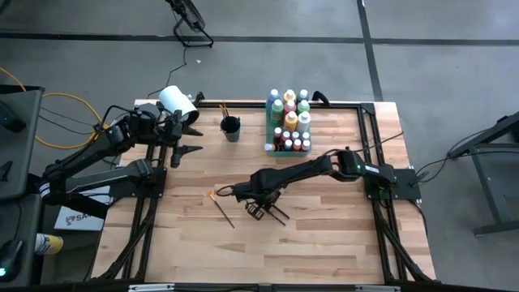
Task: Pick & Place Paint Supplies
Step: Put the black silver paint brush into the black cup
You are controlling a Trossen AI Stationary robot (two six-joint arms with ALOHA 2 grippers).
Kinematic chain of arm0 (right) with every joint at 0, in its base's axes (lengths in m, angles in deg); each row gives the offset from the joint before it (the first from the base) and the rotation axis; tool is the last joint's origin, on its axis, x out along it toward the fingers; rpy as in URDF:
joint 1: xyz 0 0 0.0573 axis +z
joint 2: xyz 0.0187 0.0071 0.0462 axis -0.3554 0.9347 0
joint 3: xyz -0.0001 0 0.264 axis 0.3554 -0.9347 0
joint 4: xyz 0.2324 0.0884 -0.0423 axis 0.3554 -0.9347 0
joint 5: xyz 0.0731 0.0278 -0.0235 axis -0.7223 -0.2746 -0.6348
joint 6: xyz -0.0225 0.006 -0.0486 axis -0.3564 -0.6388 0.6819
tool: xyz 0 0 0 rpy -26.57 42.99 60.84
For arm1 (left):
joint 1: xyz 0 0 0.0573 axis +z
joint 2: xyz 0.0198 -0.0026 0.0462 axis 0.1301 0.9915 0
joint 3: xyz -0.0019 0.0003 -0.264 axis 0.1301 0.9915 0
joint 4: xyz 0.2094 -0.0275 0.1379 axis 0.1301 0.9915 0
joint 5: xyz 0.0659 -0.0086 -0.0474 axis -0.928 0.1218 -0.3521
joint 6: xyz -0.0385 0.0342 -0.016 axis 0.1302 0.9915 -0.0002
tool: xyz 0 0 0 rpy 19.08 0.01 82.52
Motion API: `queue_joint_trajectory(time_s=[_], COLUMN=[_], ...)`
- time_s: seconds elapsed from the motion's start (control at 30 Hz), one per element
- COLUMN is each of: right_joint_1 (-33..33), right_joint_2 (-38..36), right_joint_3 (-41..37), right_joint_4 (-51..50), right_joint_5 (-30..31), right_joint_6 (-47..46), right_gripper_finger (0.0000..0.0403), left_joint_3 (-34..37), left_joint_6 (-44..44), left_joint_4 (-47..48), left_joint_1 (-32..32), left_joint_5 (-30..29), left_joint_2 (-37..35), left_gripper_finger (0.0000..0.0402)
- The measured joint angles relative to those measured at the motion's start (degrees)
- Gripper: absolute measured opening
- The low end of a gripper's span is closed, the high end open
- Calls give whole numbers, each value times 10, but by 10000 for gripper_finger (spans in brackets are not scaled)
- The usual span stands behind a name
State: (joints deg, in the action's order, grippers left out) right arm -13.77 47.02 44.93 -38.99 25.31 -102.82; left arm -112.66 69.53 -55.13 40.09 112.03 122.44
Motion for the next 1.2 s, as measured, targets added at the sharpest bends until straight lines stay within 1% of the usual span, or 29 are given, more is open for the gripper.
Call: queue_joint_trajectory(time_s=[0.2, 0.37, 0.5, 0.7, 0.8, 1.0, 1.1, 1.2], right_joint_1=[10, 18, 18, 17, 17, 12, 5, -1], right_joint_2=[-2, -2, -2, -4, -11, -37, -51, -68], right_joint_3=[-33, -36, -36, -37, -38, -41, -41, -41], right_joint_4=[33, 37, 38, 43, 48, 61, 66, 68], right_joint_5=[-8, 3, -4, -25, -26, 8, 31, 45], right_joint_6=[-19, -34, -34, -49, -61, -92, -95, -99], right_gripper_finger=[52, 30, 14, 10, 10, 7, 1, 3], left_joint_3=[0, 0, 0, 0, 0, 0, 0, 0], left_joint_6=[0, 0, 0, 0, 0, 0, 0, 0], left_joint_4=[7, 10, 10, 9, 9, 9, 9, 8], left_joint_1=[0, 0, 0, 0, 0, 0, 0, 0], left_joint_5=[0, 0, 0, 0, 0, 0, 0, -1], left_joint_2=[0, 0, 0, 0, 0, 0, 0, 0], left_gripper_finger=[211, 211, 211, 211, 211, 211, 211, 211])
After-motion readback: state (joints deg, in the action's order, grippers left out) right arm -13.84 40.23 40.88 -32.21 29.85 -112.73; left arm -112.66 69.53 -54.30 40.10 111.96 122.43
